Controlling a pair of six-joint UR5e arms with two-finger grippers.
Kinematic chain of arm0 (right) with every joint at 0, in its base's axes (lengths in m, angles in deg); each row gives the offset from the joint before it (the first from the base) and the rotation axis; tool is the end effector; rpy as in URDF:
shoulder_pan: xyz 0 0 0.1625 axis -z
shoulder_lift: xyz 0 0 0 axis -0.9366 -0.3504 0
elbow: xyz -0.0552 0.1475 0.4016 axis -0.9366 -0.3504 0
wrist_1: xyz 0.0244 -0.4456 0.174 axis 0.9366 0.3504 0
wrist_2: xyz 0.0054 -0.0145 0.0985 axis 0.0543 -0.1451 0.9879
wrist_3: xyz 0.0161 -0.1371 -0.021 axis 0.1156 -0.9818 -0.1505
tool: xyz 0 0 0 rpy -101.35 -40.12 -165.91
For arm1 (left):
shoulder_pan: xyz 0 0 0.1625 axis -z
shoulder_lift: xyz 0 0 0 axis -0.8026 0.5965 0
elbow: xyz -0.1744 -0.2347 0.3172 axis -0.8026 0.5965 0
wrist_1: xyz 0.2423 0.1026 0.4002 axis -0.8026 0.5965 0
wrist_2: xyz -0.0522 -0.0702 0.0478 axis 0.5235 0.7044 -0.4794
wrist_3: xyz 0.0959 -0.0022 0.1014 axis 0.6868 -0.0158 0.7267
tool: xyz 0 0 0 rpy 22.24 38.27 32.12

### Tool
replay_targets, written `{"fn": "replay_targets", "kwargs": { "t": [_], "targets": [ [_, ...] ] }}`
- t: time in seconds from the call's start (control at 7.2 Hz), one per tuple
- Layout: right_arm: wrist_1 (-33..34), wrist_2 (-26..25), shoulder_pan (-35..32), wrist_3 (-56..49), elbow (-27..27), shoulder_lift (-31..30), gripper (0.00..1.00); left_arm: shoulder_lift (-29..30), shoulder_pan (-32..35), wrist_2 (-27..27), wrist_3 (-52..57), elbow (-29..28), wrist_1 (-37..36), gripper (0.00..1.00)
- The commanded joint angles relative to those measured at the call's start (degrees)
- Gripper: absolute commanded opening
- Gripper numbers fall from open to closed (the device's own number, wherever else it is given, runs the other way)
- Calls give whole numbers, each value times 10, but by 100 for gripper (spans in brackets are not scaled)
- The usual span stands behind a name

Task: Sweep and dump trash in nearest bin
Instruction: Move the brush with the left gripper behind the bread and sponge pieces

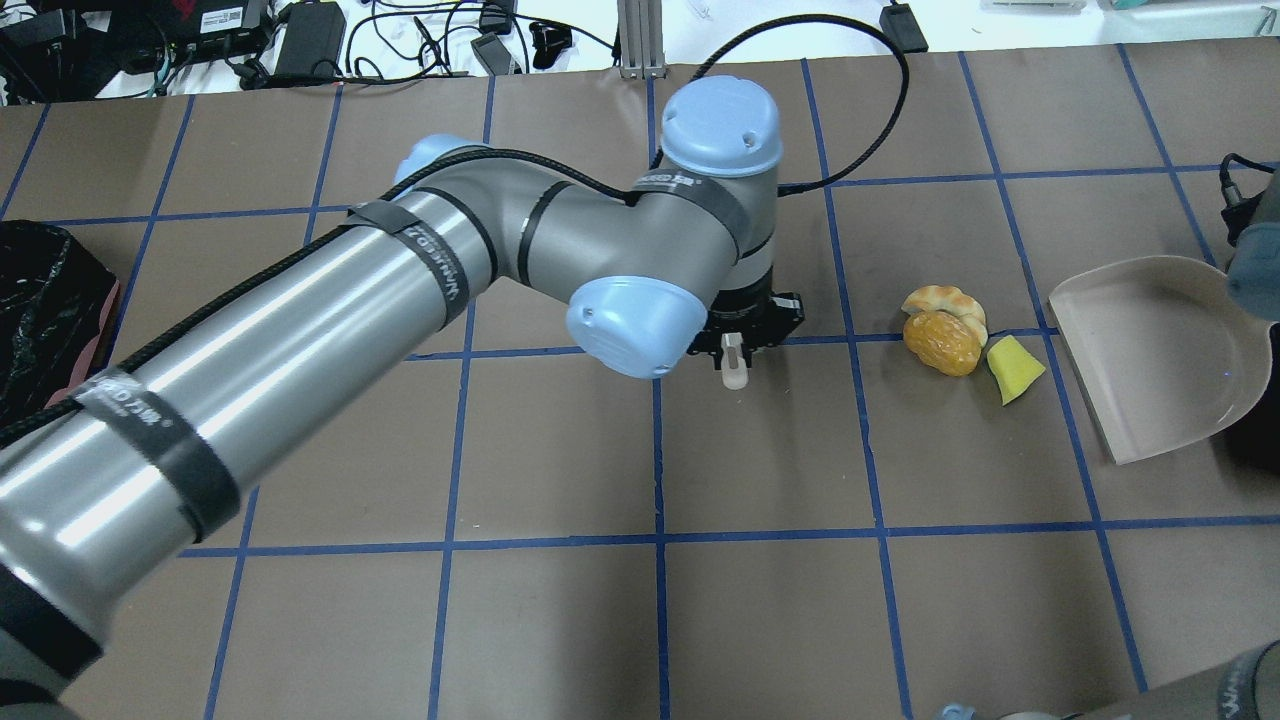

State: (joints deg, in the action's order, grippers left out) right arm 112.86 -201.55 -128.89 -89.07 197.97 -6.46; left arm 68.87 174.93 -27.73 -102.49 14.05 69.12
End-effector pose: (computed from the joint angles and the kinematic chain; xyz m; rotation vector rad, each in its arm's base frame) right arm -0.2737 -0.5666 0.2513 1.8460 -1.8285 -0.7202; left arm -0.5002 -0.5302 0.2339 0.0290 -3.0518 -0.1058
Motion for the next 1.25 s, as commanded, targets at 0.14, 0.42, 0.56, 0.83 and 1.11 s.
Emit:
{"fn": "replay_targets", "kwargs": {
  "t": [0.14,0.42,0.56,0.83,1.11],
  "targets": [
    [3,66,45,62,10,0,0,67,68,32,-76,-72,0,0],
    [0,79,53,63,21,-3,0,99,93,43,-120,-104,-6,0],
    [-17,87,52,62,21,-7,0,119,104,59,-148,-130,-6,0],
    [-52,93,52,41,15,-9,0,159,113,64,-176,-181,-6,0],
    [-51,93,52,14,15,-4,0,158,114,73,-181,-180,2,0]
  ]
}}
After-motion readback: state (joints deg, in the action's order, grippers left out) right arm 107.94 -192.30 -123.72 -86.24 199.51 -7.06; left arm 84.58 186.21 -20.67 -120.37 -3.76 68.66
